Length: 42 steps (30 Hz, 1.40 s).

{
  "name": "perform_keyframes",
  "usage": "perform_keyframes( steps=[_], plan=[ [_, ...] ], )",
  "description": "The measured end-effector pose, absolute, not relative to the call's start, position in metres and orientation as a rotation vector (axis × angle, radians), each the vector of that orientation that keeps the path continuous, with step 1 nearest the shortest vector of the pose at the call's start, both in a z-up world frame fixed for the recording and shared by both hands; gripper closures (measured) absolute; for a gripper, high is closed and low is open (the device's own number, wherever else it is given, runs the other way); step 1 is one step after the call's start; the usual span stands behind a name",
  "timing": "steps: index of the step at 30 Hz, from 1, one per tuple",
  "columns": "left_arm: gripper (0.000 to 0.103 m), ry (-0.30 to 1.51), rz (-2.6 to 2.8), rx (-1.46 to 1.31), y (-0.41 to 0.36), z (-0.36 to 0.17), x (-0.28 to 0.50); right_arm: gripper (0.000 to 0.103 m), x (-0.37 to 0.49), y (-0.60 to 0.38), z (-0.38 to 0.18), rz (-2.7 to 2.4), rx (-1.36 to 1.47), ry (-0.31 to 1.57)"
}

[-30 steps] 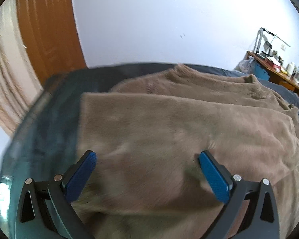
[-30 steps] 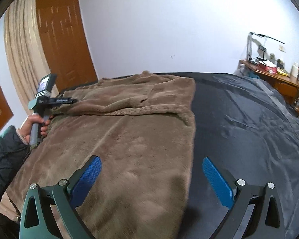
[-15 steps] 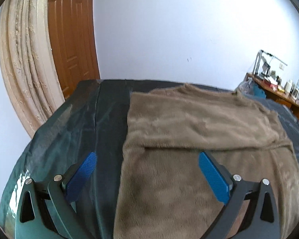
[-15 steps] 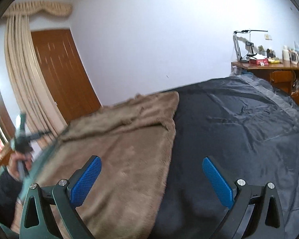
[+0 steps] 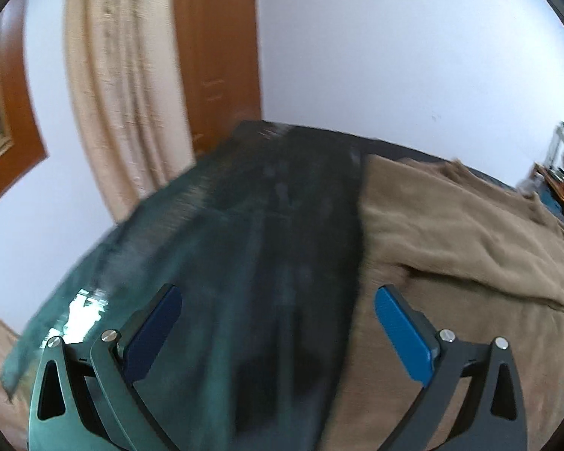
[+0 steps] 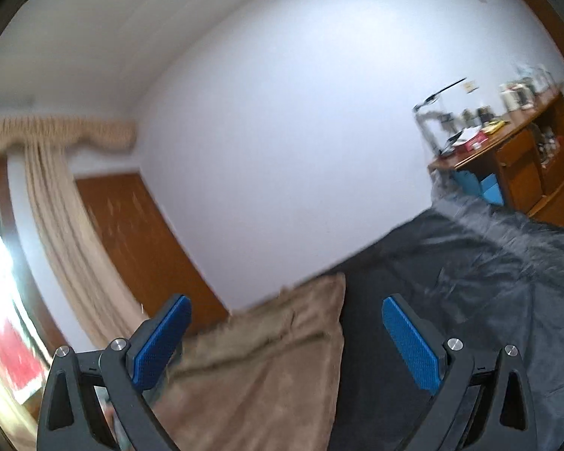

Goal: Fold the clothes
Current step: 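Move both grippers away from the sweatshirt toward its hem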

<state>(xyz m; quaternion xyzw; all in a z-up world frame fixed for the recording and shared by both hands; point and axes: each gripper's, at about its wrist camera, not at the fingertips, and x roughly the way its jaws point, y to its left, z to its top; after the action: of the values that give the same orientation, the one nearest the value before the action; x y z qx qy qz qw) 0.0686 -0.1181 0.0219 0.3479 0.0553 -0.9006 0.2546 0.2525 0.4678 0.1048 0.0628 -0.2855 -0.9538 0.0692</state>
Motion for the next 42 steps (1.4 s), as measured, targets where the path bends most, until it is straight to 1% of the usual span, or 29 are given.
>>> perform_keyframes(
  steps=[1, 10, 14, 17, 21, 25, 30, 32, 36, 39, 42],
  plan=[
    [0.0, 0.147, -2.409, 0.925, -0.131, 0.022, 0.072, 0.0, 0.255, 0.469, 0.106, -2.887, 0.19, -0.845],
    [0.0, 0.128, -2.077, 0.76, -0.244, 0.022, 0.103, 0.0, 0.262, 0.454, 0.101, -3.015, 0.358, -0.498],
    [0.0, 0.247, -2.106, 0.736, -0.268, 0.028, 0.134, 0.0, 0.259, 0.429, 0.085, -3.007, 0.517, -0.275],
    [0.0, 0.246, -2.289, 0.745, -0.246, 0.037, 0.158, 0.0, 0.262, 0.401, 0.069, -2.953, 0.62, -0.083],
    [0.0, 0.162, -2.607, 0.827, -0.185, 0.039, 0.185, 0.0, 0.27, 0.359, 0.047, -2.827, 0.704, 0.127],
    [0.0, -0.033, -2.976, 0.945, -0.102, 0.034, 0.225, 0.0, 0.276, 0.332, 0.031, -2.757, 0.777, 0.254],
    [0.0, -0.356, -3.203, 1.082, -0.041, 0.02, 0.271, 0.0, 0.274, 0.32, 0.014, -2.694, 0.871, 0.36],
    [0.0, -0.445, -3.239, 1.164, -0.024, 0.013, 0.284, 0.0, 0.274, 0.317, 0.01, -2.675, 0.898, 0.387],
    [0.0, -0.575, -3.216, 1.241, -0.009, 0.001, 0.297, 0.0, 0.27, 0.311, 0.004, -2.66, 0.919, 0.396],
    [0.0, -0.578, -3.18, 1.267, -0.016, -0.008, 0.306, 0.0, 0.267, 0.308, 0.002, -2.656, 0.933, 0.4],
    [0.0, -0.498, -3.147, 1.284, -0.031, -0.015, 0.306, 0.0, 0.264, 0.305, -0.001, -2.657, 0.956, 0.415]
  ],
)
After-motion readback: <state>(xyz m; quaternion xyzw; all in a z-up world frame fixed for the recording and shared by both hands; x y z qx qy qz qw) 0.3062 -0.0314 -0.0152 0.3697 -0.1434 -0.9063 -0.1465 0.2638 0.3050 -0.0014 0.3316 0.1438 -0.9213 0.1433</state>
